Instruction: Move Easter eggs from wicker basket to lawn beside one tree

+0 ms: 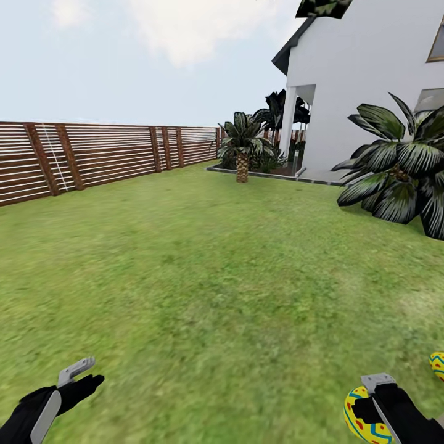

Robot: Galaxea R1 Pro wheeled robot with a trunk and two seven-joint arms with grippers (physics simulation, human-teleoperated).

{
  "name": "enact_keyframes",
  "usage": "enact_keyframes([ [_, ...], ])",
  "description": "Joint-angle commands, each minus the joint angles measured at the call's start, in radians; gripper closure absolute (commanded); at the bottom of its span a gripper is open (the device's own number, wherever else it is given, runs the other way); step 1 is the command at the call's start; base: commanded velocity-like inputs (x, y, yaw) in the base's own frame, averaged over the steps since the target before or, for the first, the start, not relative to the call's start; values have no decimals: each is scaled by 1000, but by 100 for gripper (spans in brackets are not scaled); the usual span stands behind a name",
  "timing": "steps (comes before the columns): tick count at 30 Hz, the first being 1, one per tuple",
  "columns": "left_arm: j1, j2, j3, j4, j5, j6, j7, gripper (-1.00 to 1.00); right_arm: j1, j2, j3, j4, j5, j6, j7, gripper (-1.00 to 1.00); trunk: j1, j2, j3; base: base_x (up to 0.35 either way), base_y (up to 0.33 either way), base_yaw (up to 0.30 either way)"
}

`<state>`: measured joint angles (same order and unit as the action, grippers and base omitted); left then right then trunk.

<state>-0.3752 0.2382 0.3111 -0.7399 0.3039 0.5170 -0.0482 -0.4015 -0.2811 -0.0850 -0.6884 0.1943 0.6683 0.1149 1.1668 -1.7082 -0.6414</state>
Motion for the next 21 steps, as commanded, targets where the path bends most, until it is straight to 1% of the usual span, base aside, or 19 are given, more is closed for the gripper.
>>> enact_keyframes([
  [1, -1, -1, 3, -1, 1, 6, -4, -100, 0, 0, -6, -2, 11, 3, 10, 100, 4, -8, -4, 0, 0, 0],
  [4, -1, -3, 2, -3, 3, 5, -5, -100, 0, -5, -9, -3, 3, -14, 12, 100, 4, -8, -4, 0, 0, 0],
  [5, -1, -3, 1, -4, 3, 5, -5, -100, 0, -8, -9, 0, 0, -56, 15, 100, 4, -8, -4, 0, 0, 0],
  [7, -1, -3, 0, -4, 3, 4, -5, -100, 0, -10, -8, 5, -1, -80, 20, 100, 4, -8, -4, 0, 0, 0],
  [9, -1, -4, 0, -4, 3, 4, -5, -100, 0, -6, -9, 9, 4, -83, 15, 100, 4, -8, -4, 0, 0, 0],
  [16, -1, -9, -3, -4, 3, 5, -5, -100, 0, -1, -10, 11, 8, -82, 11, 100, 31, -57, -26, 0, 0, 0],
  [18, -1, -9, -3, -3, 2, 6, -5, -100, 0, -9, -13, 31, 7, -75, 11, 100, 38, -71, -32, 0, 0, 0],
  [21, -1, -8, -3, -2, 2, 6, -4, -100, 0, -11, -12, 50, 5, -72, 12, 100, 50, -92, -42, 0, 0, -2],
])
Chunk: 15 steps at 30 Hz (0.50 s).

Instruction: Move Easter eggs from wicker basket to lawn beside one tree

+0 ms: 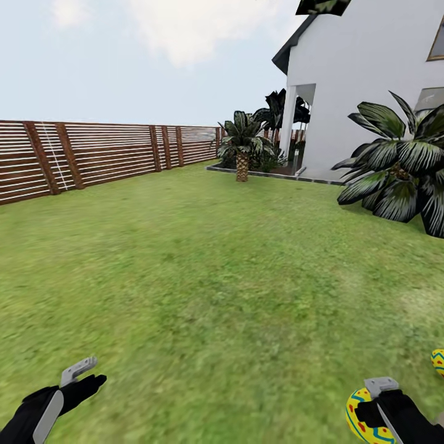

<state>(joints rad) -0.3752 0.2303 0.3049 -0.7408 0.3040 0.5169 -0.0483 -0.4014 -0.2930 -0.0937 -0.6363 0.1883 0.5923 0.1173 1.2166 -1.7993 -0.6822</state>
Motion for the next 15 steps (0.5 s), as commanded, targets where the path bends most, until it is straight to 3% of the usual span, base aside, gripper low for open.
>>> enact_keyframes([
  [1, -1, 0, 3, 0, 1, 6, -4, -100, 0, 1, -3, 0, 10, 5, 10, 100, 4, -8, -4, 0, 0, -103],
  [6, -1, 0, 5, 1, 1, 5, -4, -100, 0, 1, -3, -1, 7, 11, 10, 100, 23, -43, -16, 0, 0, -188],
  [15, -1, -2, 5, 4, 1, 5, -4, -100, 0, 1, -3, -4, 6, 11, 10, 100, 58, -106, -44, 0, 0, -8],
])
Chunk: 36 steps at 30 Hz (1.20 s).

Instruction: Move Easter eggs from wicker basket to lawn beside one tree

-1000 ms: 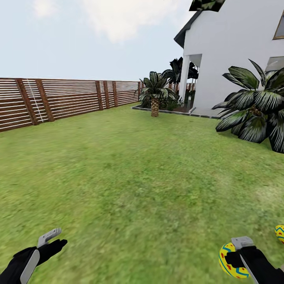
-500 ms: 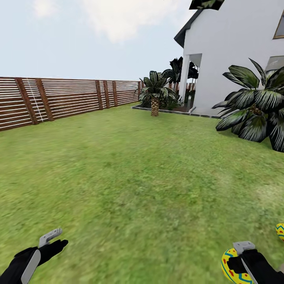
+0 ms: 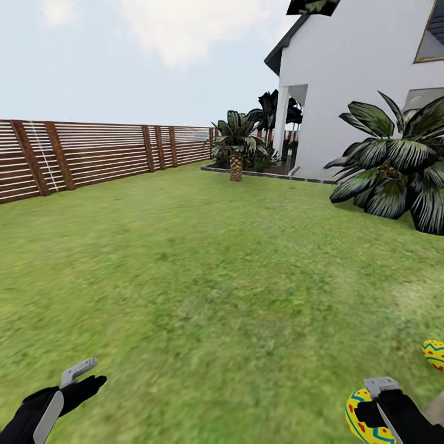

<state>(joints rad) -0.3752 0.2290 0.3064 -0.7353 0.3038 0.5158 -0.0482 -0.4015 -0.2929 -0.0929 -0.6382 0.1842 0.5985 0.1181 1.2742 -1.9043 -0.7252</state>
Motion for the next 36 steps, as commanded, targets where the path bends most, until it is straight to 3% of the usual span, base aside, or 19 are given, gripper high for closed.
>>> enact_keyframes([
  [1, -1, -1, 3, -1, 1, 6, -4, -100, 0, 0, -4, -2, 11, 4, 9, 100, 4, -8, -4, 0, 0, 0],
  [36, -1, -11, 2, 1, 0, 6, -4, -100, 0, 7, -1, -11, 12, 5, 15, 100, 138, -253, -114, 0, 0, -33],
])
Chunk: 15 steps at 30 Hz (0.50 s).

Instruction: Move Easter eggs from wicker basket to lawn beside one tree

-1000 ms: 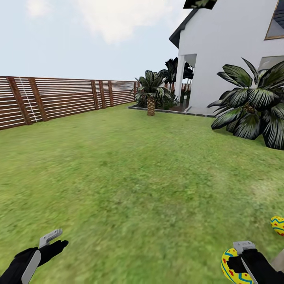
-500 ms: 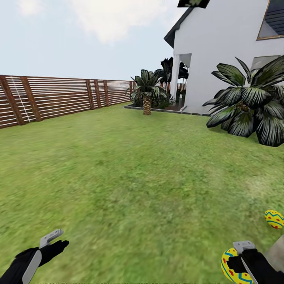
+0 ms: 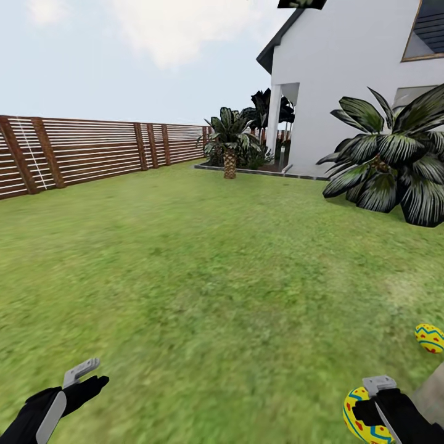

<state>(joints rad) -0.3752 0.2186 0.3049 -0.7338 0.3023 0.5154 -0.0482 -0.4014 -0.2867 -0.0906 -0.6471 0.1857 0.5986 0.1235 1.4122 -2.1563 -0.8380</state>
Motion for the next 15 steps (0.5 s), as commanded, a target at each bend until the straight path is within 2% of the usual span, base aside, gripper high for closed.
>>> enact_keyframes([
  [1, -1, 0, 3, -1, 1, 6, -4, -100, 0, -2, -4, -7, 8, 5, 10, 100, 4, -8, -4, 0, 0, 0],
  [15, -1, 2, 8, -5, 1, 7, -4, -100, 0, -5, -6, -34, 4, 6, 11, 100, 57, -106, -48, 0, 0, 0],
])
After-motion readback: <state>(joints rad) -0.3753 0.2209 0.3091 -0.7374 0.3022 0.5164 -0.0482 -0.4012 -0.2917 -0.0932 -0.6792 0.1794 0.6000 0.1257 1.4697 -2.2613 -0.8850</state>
